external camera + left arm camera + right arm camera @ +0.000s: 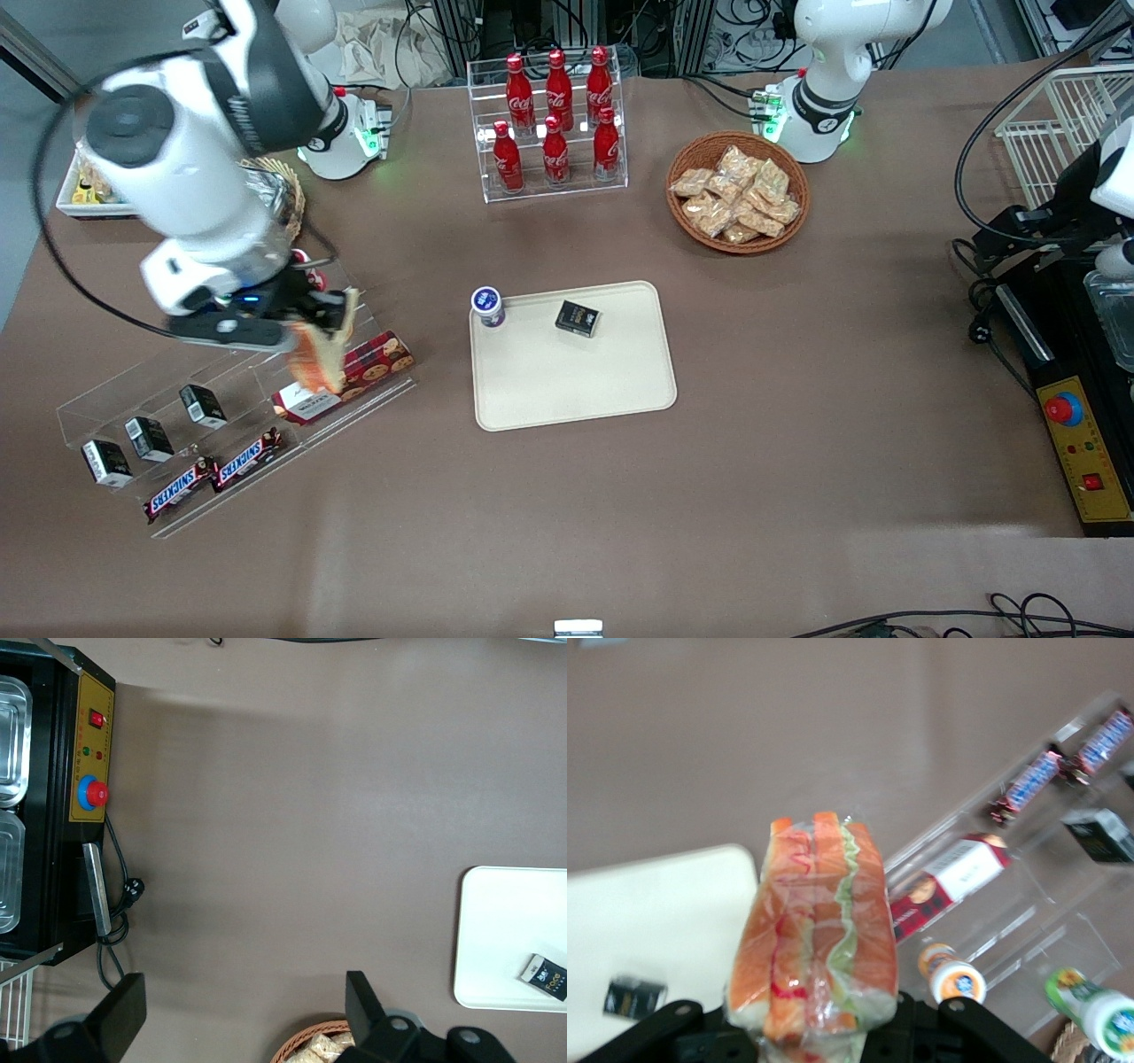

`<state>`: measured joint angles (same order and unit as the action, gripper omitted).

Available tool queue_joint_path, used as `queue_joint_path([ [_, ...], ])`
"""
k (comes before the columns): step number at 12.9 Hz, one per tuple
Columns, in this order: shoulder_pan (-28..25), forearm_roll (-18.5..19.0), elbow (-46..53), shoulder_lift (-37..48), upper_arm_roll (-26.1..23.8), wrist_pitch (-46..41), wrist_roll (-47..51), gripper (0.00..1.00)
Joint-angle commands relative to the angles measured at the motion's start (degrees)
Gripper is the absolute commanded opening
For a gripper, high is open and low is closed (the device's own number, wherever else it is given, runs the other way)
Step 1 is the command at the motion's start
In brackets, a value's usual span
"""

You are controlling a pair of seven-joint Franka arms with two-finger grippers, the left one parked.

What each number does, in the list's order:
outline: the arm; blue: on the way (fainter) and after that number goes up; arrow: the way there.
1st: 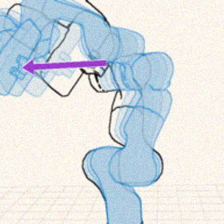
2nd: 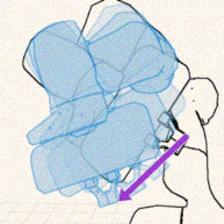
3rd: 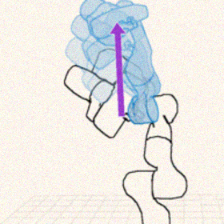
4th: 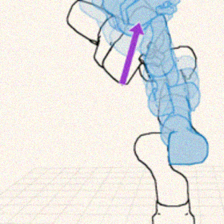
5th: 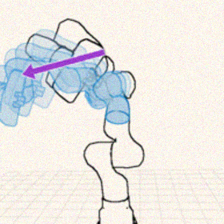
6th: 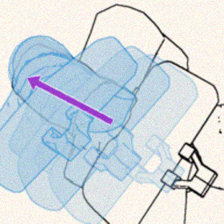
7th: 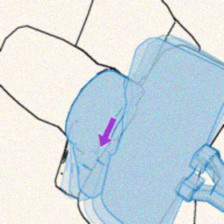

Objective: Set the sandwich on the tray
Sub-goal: 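Lift the sandwich out of the rack with the right gripper, then carry the sandwich over the cream tray and lower it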

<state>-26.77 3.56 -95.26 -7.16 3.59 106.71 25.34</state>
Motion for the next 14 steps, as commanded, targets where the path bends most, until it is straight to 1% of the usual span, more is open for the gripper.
queue_joint_path([
  [1,-4.33,0.92,4.9,-6.44,0.72,4.09,-9.83,0.36],
  [4,-6.44,0.83,6.14,-11.55,0.63,9.81,-21.61,0.36],
  [6,-9.42,1.27,6.14,-14.36,0.72,13.94,-28.03,0.36],
  [7,-10.05,1.36,6.14,-15.85,0.72,16.49,-31.2,0.36],
  [11,-11.63,1.27,6.14,-22.01,0.72,24.58,-39.73,0.37],
  [14,-12.07,1.27,6.14,-27.54,0.72,31.86,-50.35,0.37],
])
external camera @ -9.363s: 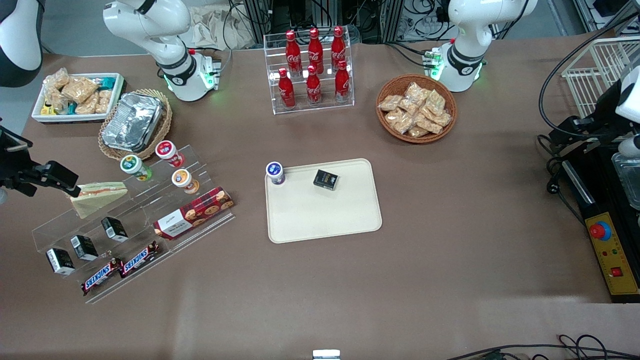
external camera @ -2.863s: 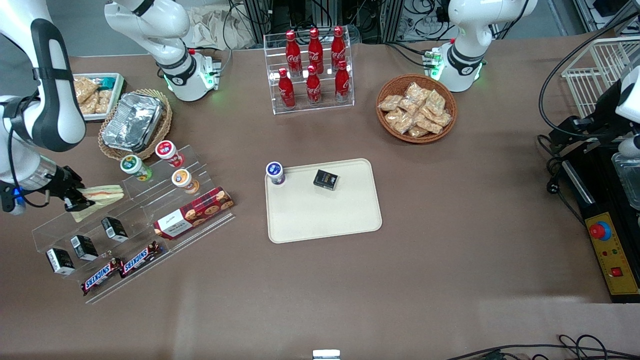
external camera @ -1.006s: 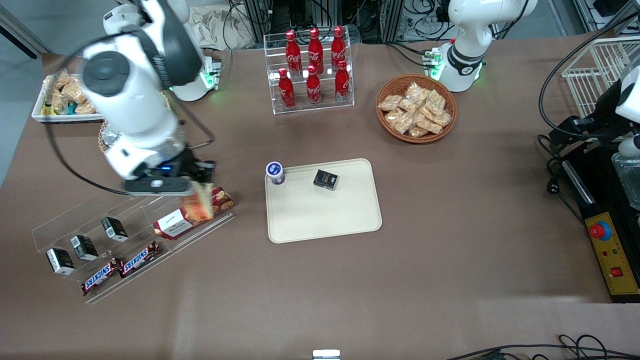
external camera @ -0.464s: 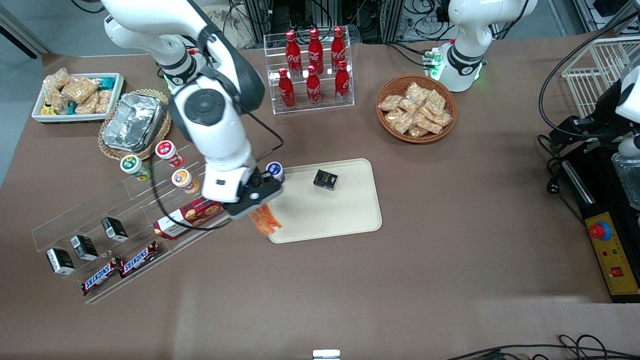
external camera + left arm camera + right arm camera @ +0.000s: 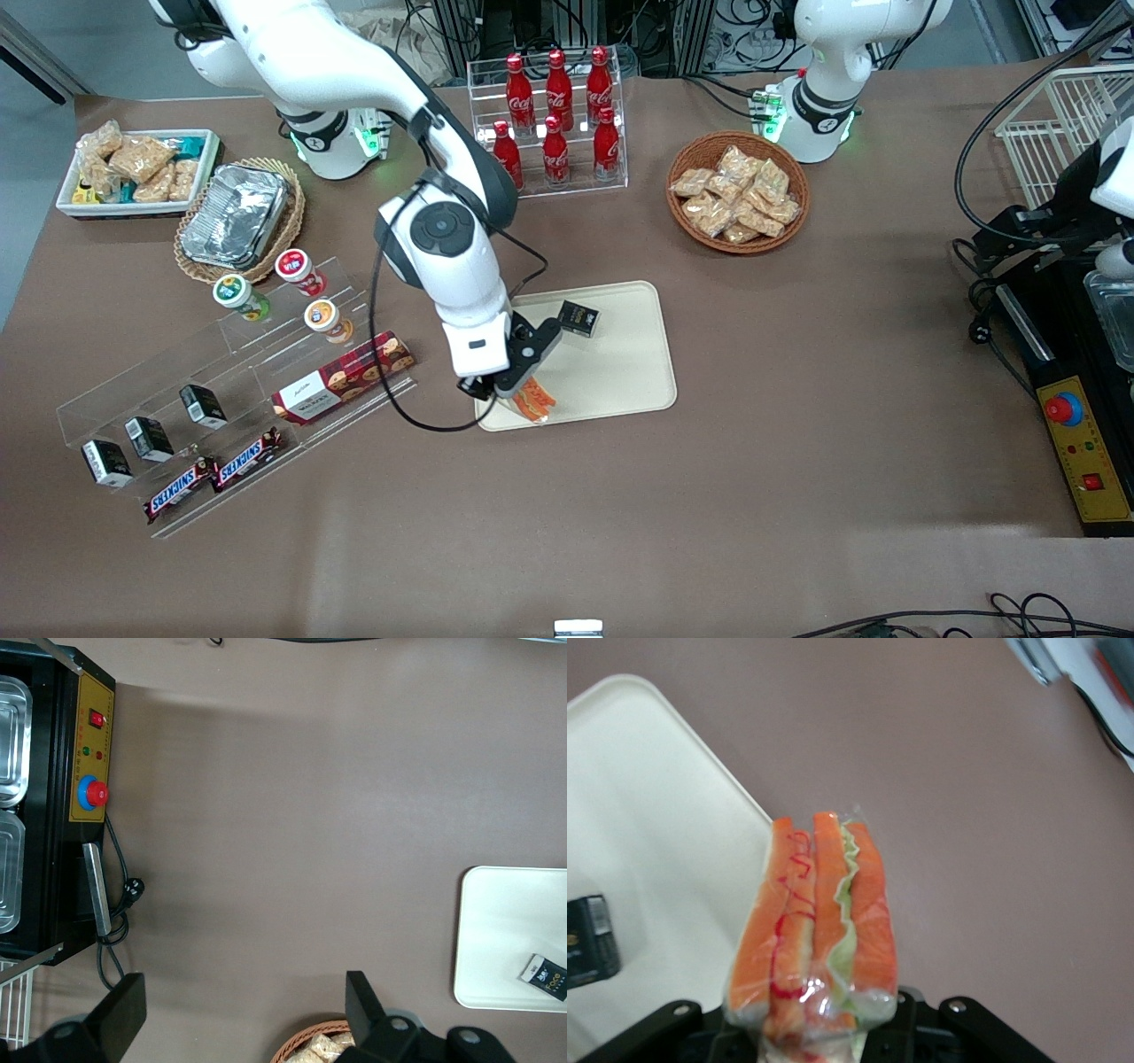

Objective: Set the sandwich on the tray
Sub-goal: 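Carry the sandwich over the cream tray and lower it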

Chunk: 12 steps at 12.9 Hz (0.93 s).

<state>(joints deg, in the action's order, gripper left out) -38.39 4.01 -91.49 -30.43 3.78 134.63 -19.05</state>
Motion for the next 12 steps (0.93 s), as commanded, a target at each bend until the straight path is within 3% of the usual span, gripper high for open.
queue_joint_path([
  [1,-0.46,0.82,2.37,-6.11,0.52,6.84,-9.56,0.37],
  [3,-1.33,0.73,2.37,-8.85,0.44,10.02,-14.5,0.49],
  [6,-3.44,1.52,2.37,-10.26,0.61,10.3,-15.93,0.49],
  [9,-3.71,5.74,2.37,-11.75,0.52,12.49,-16.19,0.49],
  [12,-5.37,5.83,2.37,-13.42,0.52,14.25,-15.93,0.49],
])
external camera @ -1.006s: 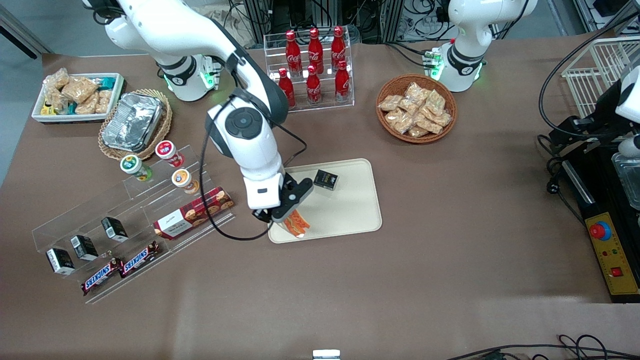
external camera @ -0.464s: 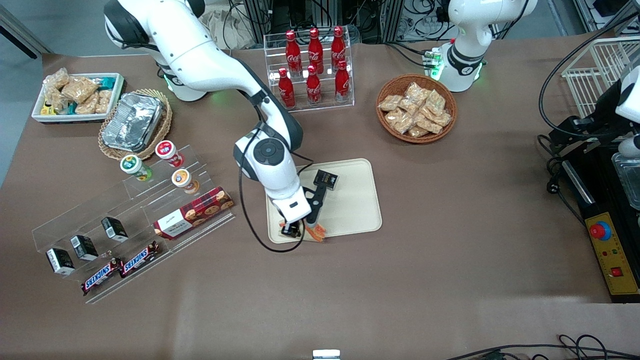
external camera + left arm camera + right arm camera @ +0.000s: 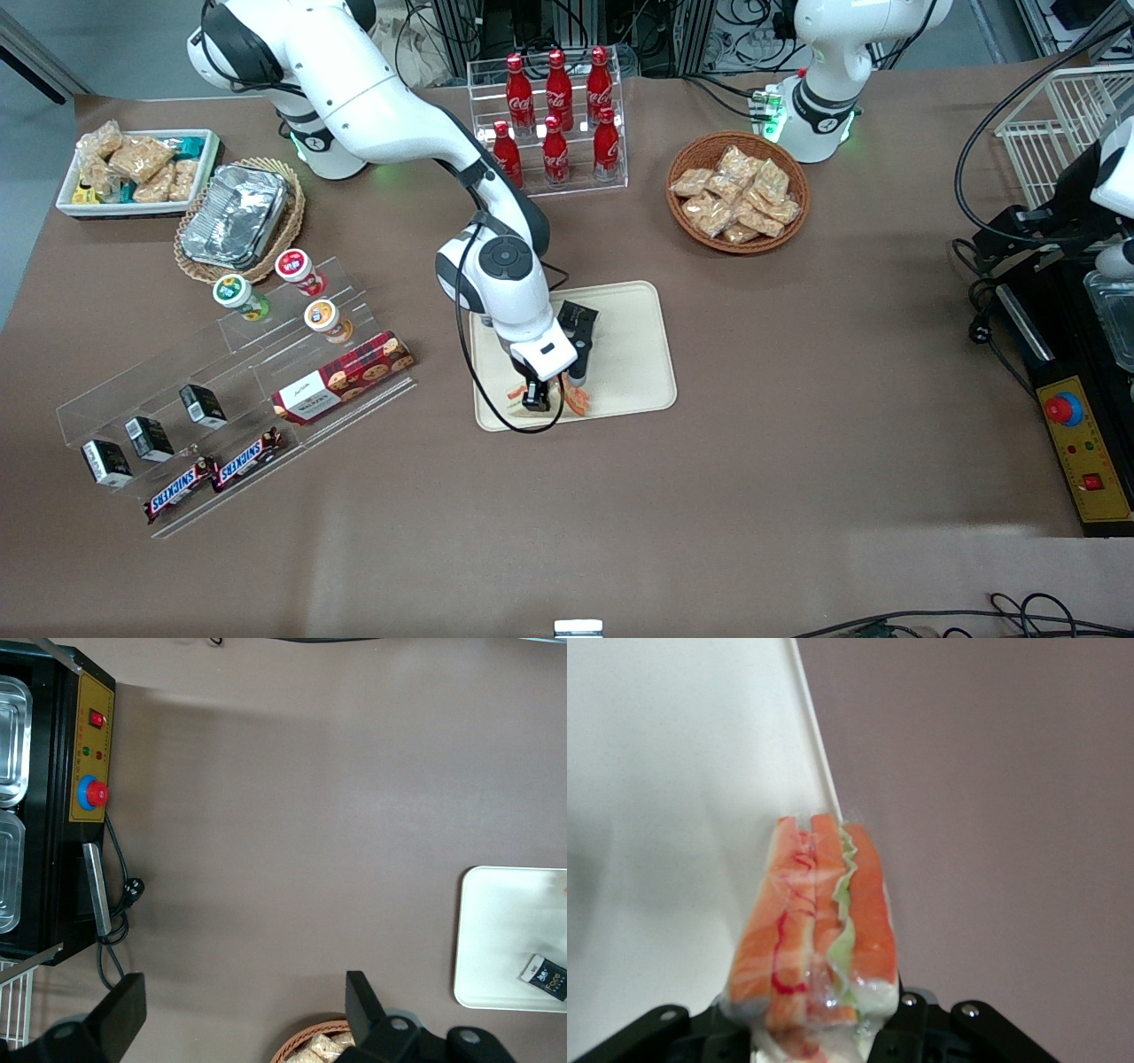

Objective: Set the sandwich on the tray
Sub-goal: 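Carry the sandwich over the cream tray and lower it, then open the right gripper to release the sandwich on the tray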

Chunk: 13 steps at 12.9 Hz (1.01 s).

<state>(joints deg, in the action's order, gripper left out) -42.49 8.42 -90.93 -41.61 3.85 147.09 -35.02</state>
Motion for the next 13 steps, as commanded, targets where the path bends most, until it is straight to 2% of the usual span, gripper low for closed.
queue_joint_path([
  [1,-1.89,1.42,1.81,-3.11,0.46,2.75,-0.05,0.49],
  [4,-3.04,1.51,1.81,-4.44,0.55,4.34,0.21,0.51],
  [5,-3.13,1.25,1.9,-4.62,0.55,4.43,0.91,0.96],
  [6,-3.04,1.33,1.81,-4.62,0.55,5.04,1.0,1.0],
  [13,-2.87,1.07,1.81,-1.55,0.64,6.36,0.65,1.0],
])
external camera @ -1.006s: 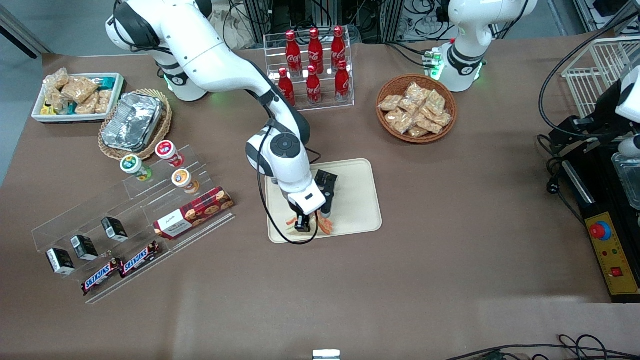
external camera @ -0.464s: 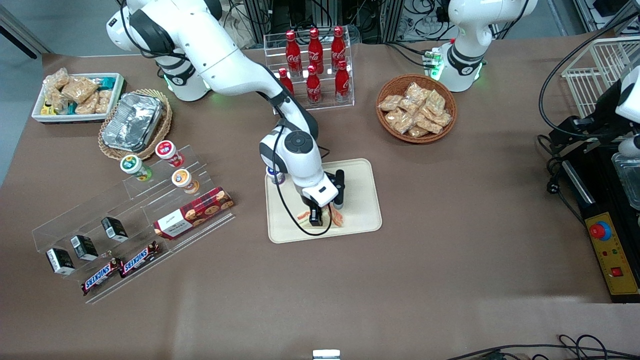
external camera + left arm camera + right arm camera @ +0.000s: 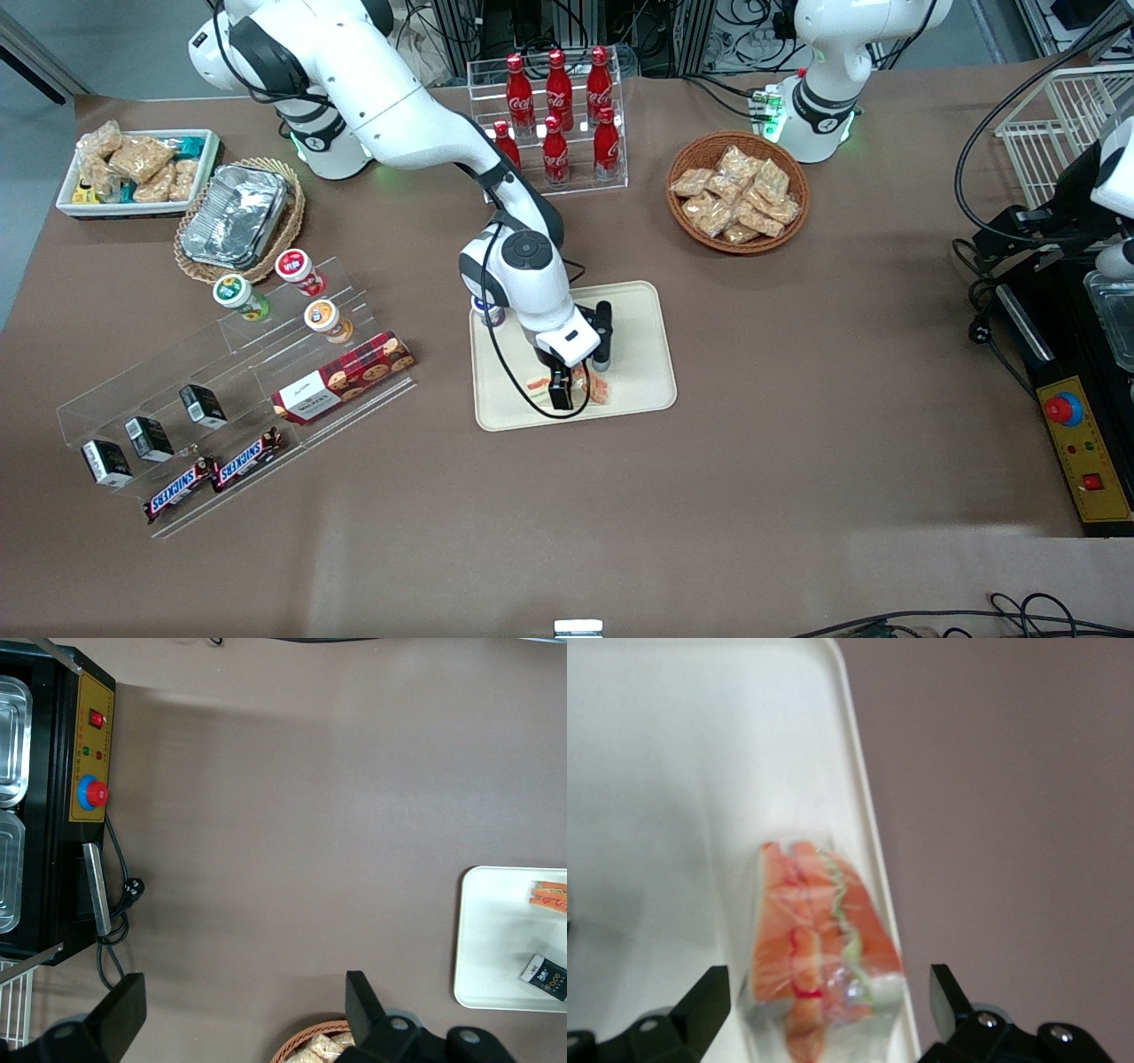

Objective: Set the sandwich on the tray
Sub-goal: 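Open the right gripper to release the sandwich on the tray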

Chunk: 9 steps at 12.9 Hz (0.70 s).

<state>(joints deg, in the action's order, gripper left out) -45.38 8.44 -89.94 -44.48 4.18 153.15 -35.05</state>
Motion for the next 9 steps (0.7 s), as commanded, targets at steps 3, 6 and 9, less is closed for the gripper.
queue_joint_path([
  [3,0.82,0.61,0.38,7.72,0.22,-5.89,0.77,1.0],
  [6,1.52,-2.89,0.47,15.28,0.74,-18.89,2.87,1.0],
  [9,2.49,-3.79,0.38,21.25,2.41,-33.04,12.77,1.0],
])
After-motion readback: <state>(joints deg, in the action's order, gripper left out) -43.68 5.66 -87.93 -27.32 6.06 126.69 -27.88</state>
